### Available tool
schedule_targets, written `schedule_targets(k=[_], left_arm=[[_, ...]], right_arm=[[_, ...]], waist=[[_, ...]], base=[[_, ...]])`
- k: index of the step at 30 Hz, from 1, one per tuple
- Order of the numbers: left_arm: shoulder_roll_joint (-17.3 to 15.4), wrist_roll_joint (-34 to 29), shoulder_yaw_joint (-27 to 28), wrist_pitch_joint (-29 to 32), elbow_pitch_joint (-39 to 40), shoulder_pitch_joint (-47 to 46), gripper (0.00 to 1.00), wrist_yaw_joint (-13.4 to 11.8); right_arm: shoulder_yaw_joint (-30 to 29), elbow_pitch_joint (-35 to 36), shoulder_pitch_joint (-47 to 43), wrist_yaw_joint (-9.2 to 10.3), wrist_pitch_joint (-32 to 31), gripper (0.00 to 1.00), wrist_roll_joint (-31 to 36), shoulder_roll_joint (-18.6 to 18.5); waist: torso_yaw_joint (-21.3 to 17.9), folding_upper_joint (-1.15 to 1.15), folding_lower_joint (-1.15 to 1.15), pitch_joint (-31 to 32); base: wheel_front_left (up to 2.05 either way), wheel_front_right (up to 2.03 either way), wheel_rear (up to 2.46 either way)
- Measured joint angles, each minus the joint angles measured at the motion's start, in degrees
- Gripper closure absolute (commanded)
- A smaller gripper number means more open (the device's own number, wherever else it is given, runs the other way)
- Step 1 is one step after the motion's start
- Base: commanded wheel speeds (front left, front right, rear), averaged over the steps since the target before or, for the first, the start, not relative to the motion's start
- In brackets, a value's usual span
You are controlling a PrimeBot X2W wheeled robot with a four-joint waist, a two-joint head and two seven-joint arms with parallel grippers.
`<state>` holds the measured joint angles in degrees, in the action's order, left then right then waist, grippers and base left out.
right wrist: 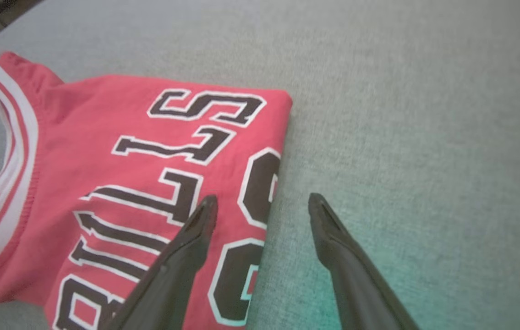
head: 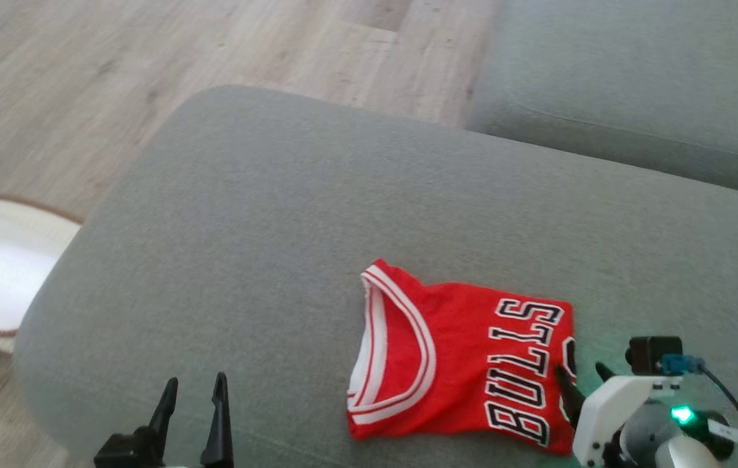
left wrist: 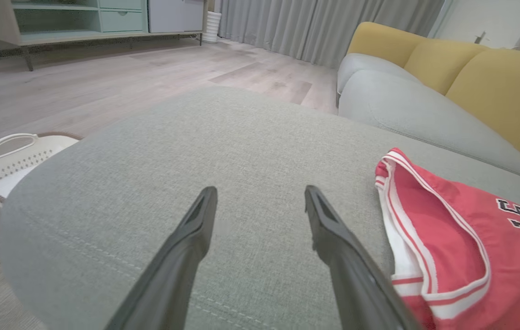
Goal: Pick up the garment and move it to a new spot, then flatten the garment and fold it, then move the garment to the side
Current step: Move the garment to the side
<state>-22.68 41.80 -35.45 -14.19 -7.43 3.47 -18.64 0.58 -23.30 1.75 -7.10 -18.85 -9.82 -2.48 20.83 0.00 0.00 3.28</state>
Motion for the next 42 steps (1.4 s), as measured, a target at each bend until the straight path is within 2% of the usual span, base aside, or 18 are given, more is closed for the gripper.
schedule_targets(k=[9,10,11,12,13,14,17,22,27,28,33,42], left_arm=[[0.0,-0.01,-0.02,-0.01,-0.2,0.33,0.0,0.42],[0.0,-0.01,-0.02,-0.01,-0.2,0.34,0.0,0.41],[0.0,-0.01,-0.02,-0.01,-0.19,0.33,0.0,0.42],[0.0,-0.01,-0.02,-0.01,-0.19,0.33,0.0,0.42],[0.0,-0.02,-0.03,-0.01,-0.18,0.33,0.0,0.41],[-0.01,-0.03,-0.07,-0.01,-0.16,0.33,0.0,0.41],[-0.02,-0.56,-0.24,-0.01,-0.09,0.34,0.0,0.42],[0.16,-0.83,-0.59,-0.01,0.23,0.29,0.0,0.44],[1.27,-1.54,-1.3,-0.01,0.48,-0.41,0.0,0.49],[1.71,-1.55,-1.34,-0.01,0.57,-1.41,0.0,0.57],[1.9,-1.86,-1.13,-0.01,1.01,-4.6,0.0,1.55],[1.68,-3.54,-0.94,0.99,1.8,-10.71,0.0,2.1]], right_arm=[[-0.69,-6.02,0.57,0.0,-1.82,0.0,-4.35,-0.01],[-0.65,-6.79,1.19,0.0,-1.82,0.28,-5.06,-0.01],[-0.65,-7.44,1.85,0.0,-1.8,0.51,-5.76,-0.02],[-0.6,-8.17,2.54,0.0,-1.62,0.65,-6.38,-0.03],[-0.44,-8.91,3.13,0.0,-1.47,0.71,-6.93,-0.04],[-0.32,-9.62,3.72,0.0,-1.1,0.82,-7.32,-0.04],[0.11,-11.1,5.2,-0.01,0.59,1.0,-6.89,0.11],[-0.15,-11.7,8.44,-0.02,2.8,1.0,-3.1,0.2],[-2.0,-9.23,11.98,-0.02,3.31,1.0,0.03,-1.18],[-2.76,-7.55,13.08,-0.02,3.21,1.0,0.51,-2.44],[-4.11,-3.53,15.71,-0.01,2.1,1.0,0.82,-4.94],[-5.14,-0.27,19.4,-0.01,1.7,1.0,0.74,-4.89]], waist=[[4.44,0.0,0.0,-0.97],[4.55,0.0,-0.01,-1.09],[4.58,0.0,0.0,-1.2],[4.51,0.0,0.0,-1.29],[4.36,0.0,0.0,-1.39],[4.1,0.0,0.0,-1.5],[2.83,0.0,0.0,-1.96],[-1.09,0.0,0.0,-2.85],[-7.24,0.0,0.0,-3.99],[-10.19,0.0,0.0,-4.59],[-18.42,0.0,0.0,-6.54],[-32.73,0.0,0.01,-11.42]], base=[[0.0,0.0,0.0],[0.0,0.0,0.0],[0.0,0.0,0.0],[0.0,0.0,0.0],[0.0,0.0,0.0],[0.0,0.0,0.0],[0.0,0.0,0.0],[0.0,0.0,0.0],[0.0,0.0,0.0],[0.0,0.0,0.0],[0.0,0.0,0.0],[0.0,0.0,0.0]])
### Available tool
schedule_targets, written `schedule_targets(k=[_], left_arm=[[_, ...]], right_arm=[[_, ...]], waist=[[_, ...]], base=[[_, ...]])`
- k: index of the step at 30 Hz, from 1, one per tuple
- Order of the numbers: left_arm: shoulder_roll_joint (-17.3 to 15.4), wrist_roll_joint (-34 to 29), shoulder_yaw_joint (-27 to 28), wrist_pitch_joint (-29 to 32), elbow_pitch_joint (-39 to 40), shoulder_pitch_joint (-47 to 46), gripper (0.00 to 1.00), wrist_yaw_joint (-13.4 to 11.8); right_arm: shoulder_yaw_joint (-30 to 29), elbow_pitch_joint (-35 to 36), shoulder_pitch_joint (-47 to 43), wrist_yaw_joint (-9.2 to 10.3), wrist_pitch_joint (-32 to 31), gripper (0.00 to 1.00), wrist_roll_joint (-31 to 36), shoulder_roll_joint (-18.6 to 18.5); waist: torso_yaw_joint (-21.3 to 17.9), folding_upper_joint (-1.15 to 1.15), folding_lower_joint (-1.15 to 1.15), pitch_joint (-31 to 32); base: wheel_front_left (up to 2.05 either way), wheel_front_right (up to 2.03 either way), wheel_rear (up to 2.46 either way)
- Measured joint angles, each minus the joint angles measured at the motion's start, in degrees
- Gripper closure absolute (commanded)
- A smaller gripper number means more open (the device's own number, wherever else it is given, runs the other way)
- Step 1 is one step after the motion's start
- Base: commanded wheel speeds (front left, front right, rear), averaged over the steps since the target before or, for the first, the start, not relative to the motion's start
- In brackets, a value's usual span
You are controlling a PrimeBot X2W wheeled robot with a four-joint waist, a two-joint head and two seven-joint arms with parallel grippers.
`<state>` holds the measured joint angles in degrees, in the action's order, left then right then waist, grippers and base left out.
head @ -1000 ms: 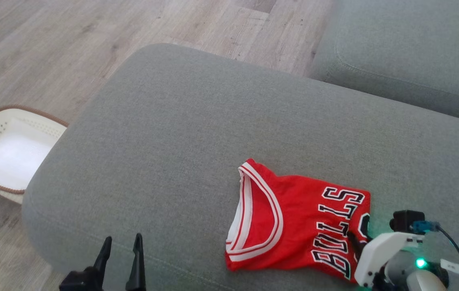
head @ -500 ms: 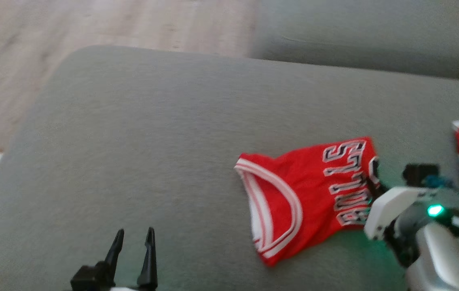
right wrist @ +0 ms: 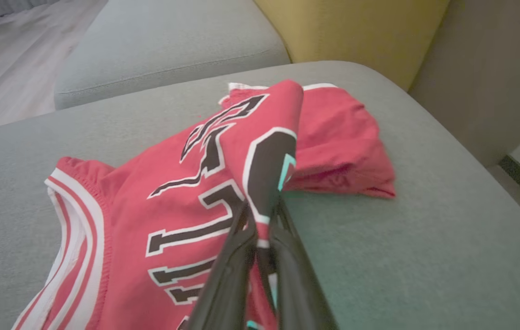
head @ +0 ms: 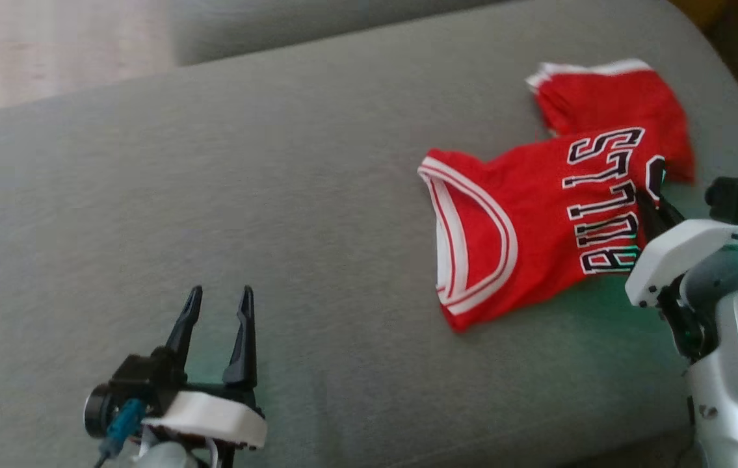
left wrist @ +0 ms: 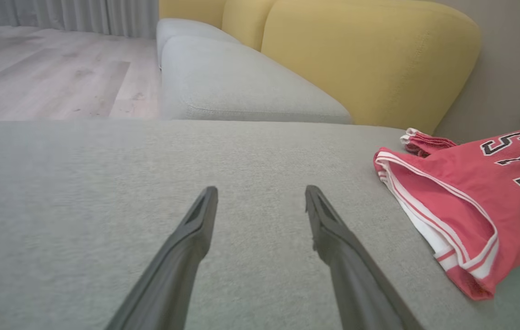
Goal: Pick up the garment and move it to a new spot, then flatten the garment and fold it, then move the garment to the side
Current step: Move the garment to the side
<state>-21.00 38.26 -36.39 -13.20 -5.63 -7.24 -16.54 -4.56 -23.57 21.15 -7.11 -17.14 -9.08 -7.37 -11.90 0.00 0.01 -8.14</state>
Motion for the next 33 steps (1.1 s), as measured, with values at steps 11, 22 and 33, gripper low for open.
schedule_targets(k=[11,22,33], left_arm=[[-0.18,-0.51,-0.32,0.6,-0.88,-0.81,0.0,0.41],[-0.3,-0.32,-0.19,0.52,-1.3,-0.74,0.0,-0.09],[-0.01,-0.24,-0.22,0.01,-1.7,-0.7,0.0,0.19]], right_arm=[[2.15,0.04,3.15,0.0,0.77,1.0,-0.41,1.49],[4.74,-3.65,17.23,0.0,-2.67,1.0,-0.84,1.7],[-4.35,-10.72,25.63,0.0,-3.27,1.0,1.35,-2.08]], waist=[[-6.23,0.0,0.01,-4.59],[-1.47,0.0,-0.01,-3.37],[2.83,0.0,-0.01,-3.86]], base=[[0.0,0.0,0.0],[0.0,0.0,0.0],[0.0,0.0,0.0]])
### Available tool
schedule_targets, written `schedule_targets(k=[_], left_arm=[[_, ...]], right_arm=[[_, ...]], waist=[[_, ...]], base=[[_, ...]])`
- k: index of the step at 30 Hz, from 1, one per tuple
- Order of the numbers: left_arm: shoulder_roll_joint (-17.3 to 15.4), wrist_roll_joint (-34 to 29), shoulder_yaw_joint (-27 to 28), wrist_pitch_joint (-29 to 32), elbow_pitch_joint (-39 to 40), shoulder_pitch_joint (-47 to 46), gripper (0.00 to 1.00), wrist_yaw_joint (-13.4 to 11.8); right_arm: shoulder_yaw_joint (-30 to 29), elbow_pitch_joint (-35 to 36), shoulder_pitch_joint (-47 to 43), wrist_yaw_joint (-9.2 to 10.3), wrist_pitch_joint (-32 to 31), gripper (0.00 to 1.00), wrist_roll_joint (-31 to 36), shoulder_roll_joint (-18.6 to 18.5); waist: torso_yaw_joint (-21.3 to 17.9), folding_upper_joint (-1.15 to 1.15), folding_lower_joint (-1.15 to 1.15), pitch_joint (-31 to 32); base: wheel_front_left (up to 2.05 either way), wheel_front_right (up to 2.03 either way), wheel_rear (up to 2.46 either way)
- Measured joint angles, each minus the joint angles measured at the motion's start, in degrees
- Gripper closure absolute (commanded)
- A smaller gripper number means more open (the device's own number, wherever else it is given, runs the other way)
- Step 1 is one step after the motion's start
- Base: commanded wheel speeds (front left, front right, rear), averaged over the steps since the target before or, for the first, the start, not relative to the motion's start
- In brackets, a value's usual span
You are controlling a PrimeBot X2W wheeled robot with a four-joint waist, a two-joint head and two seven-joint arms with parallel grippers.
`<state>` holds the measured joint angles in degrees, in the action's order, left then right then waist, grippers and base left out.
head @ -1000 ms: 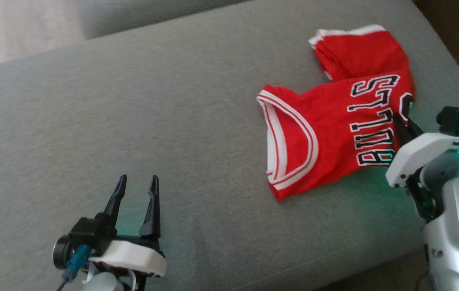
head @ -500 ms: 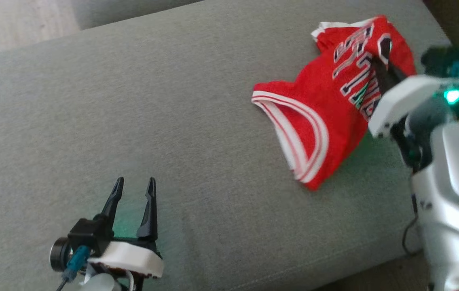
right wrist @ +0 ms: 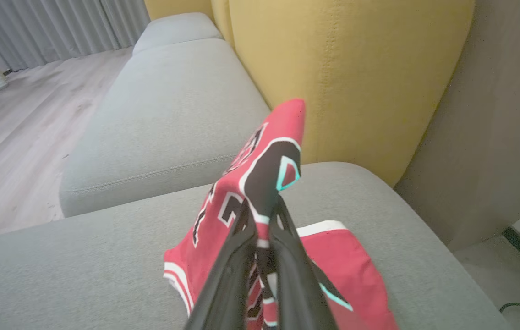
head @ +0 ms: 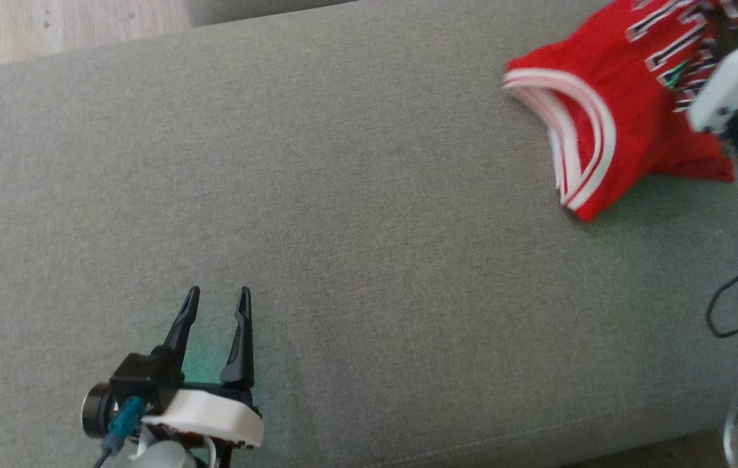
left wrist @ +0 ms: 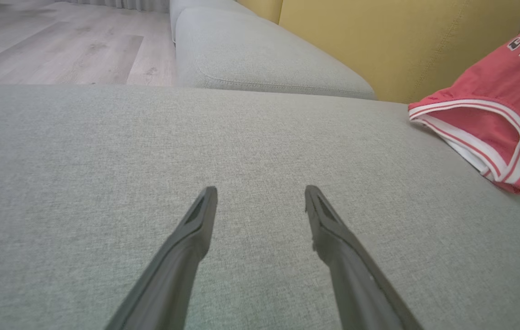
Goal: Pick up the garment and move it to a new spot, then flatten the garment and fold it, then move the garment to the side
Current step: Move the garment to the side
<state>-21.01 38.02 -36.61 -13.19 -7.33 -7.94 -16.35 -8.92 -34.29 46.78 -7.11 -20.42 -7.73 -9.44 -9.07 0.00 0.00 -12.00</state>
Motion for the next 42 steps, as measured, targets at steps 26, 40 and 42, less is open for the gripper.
schedule_targets(k=[26,40,42], left_arm=[[-0.82,-0.11,-0.35,1.1,0.7,-0.05,0.0,-0.38],[-0.26,2.56,1.59,0.33,0.4,3.13,0.0,-1.34],[-0.14,3.37,2.2,-0.05,0.43,4.75,0.0,-1.4]], right_arm=[[-8.99,-4.17,1.52,0.0,5.34,0.0,12.01,-3.89],[1.7,1.64,-6.83,0.0,11.91,0.0,6.58,0.87],[2.94,3.31,-10.14,0.0,12.9,0.0,5.79,1.87]], waist=[[-0.3,0.0,0.0,-0.05],[1.66,0.0,-0.01,8.77],[2.52,0.0,-0.01,10.46]], base=[[0.0,0.0,0.0],[0.0,0.0,0.0],[0.0,0.0,0.0]])
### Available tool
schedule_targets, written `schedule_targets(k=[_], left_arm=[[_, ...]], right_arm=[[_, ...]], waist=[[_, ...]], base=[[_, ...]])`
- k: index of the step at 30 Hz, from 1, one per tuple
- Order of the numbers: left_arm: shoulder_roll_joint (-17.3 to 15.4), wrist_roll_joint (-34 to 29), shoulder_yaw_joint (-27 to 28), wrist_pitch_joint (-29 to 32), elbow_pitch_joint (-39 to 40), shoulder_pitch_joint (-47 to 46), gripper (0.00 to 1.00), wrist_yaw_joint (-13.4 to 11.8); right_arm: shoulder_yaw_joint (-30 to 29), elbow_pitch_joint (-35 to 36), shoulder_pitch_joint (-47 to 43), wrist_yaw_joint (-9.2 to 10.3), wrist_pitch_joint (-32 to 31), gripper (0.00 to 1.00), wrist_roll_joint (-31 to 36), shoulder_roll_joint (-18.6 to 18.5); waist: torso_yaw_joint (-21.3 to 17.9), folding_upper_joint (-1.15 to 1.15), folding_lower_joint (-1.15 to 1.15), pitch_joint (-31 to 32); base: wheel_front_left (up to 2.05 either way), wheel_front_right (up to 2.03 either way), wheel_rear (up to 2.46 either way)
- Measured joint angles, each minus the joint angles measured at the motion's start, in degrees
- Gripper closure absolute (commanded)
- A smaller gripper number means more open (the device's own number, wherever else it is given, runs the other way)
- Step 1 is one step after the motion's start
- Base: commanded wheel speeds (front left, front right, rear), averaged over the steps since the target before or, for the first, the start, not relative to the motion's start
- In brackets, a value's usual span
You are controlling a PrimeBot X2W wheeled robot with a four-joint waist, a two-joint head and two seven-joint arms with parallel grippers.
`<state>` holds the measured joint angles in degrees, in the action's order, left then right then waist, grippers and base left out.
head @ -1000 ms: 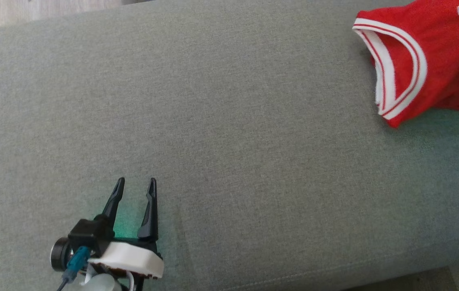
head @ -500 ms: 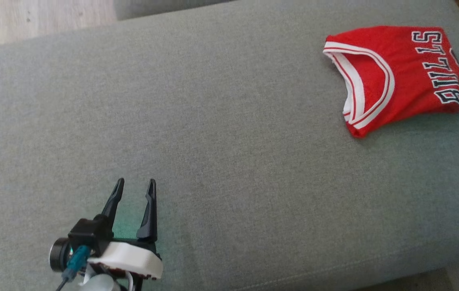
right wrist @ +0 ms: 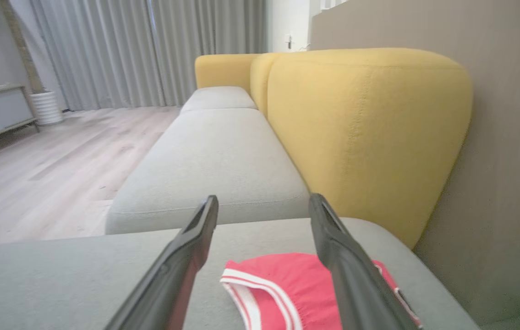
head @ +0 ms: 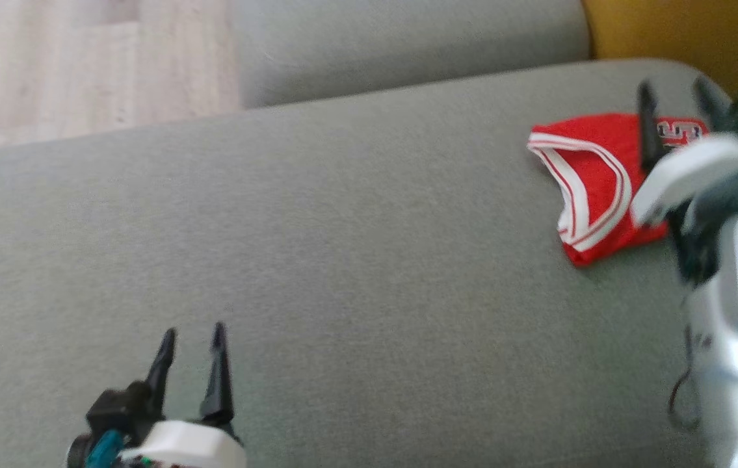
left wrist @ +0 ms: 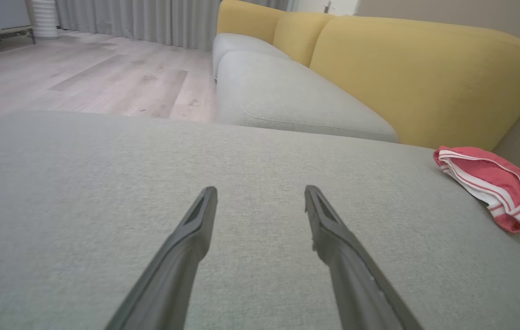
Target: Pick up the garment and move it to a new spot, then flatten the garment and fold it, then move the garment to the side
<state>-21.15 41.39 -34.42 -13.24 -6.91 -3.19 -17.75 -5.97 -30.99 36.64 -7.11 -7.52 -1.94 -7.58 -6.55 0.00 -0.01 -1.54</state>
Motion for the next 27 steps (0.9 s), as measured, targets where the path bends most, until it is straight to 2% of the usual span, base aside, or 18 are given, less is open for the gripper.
schedule_targets(k=[6,11,15,27], left_arm=[[0.03,1.05,3.36,-0.54,0.4,3.98,0.0,-1.43],[0.07,0.91,4.2,-0.97,0.74,6.44,0.0,-1.48],[0.12,0.38,4.15,-0.98,0.8,8.34,0.0,-1.51],[0.26,-0.83,3.11,-1.02,-0.22,10.5,0.0,-1.67]], right_arm=[[2.2,6.57,-13.49,0.0,5.56,0.0,-2.0,3.1],[3.47,10.76,-25.18,0.0,8.91,0.0,-2.23,4.65],[4.5,14.17,-34.34,0.0,11.39,0.0,-5.48,4.98],[6.12,22.93,-46.02,0.0,14.1,0.0,-5.59,5.04]], waist=[[4.44,0.0,0.0,3.62],[6.99,0.0,0.0,5.46],[8.18,0.0,0.0,6.63],[8.71,0.0,0.01,7.71]], base=[[0.0,0.0,0.0],[0.0,0.0,0.0],[0.0,0.0,0.0],[0.0,0.0,0.0]])
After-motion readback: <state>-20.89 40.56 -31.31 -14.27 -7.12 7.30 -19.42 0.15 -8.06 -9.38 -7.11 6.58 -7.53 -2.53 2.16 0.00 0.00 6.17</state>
